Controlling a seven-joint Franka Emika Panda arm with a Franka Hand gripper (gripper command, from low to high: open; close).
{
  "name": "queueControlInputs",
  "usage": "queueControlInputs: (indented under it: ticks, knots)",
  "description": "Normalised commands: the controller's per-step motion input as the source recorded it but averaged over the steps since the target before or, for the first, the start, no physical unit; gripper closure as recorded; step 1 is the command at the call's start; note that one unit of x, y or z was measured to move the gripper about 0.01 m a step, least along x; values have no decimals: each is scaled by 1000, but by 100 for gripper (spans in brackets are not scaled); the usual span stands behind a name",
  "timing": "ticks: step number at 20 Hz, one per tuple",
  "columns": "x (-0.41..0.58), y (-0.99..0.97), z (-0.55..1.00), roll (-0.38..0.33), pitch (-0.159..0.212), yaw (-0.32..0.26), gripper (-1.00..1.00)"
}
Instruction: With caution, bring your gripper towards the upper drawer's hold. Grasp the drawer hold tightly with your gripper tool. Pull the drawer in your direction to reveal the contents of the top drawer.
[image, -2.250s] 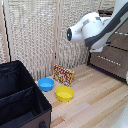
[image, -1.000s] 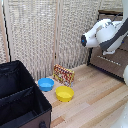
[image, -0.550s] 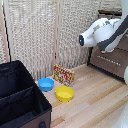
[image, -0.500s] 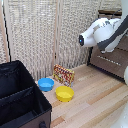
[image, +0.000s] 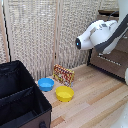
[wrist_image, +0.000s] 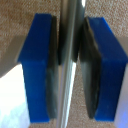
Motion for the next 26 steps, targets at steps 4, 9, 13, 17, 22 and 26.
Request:
queueControlInputs:
  ticks: [4, 9, 13, 17, 22, 26]
  knots:
    - [161, 1000, -430, -21, 53, 0, 100]
    - [193, 1000, -271, 0, 93, 16, 100]
    - [245, 1000, -164, 0, 99, 17, 100]
    - [355, 691, -3, -8, 93, 2, 100]
    - [200, 33, 139, -37, 17, 0, -100]
    - [142, -6, 173, -1, 3, 1, -100]
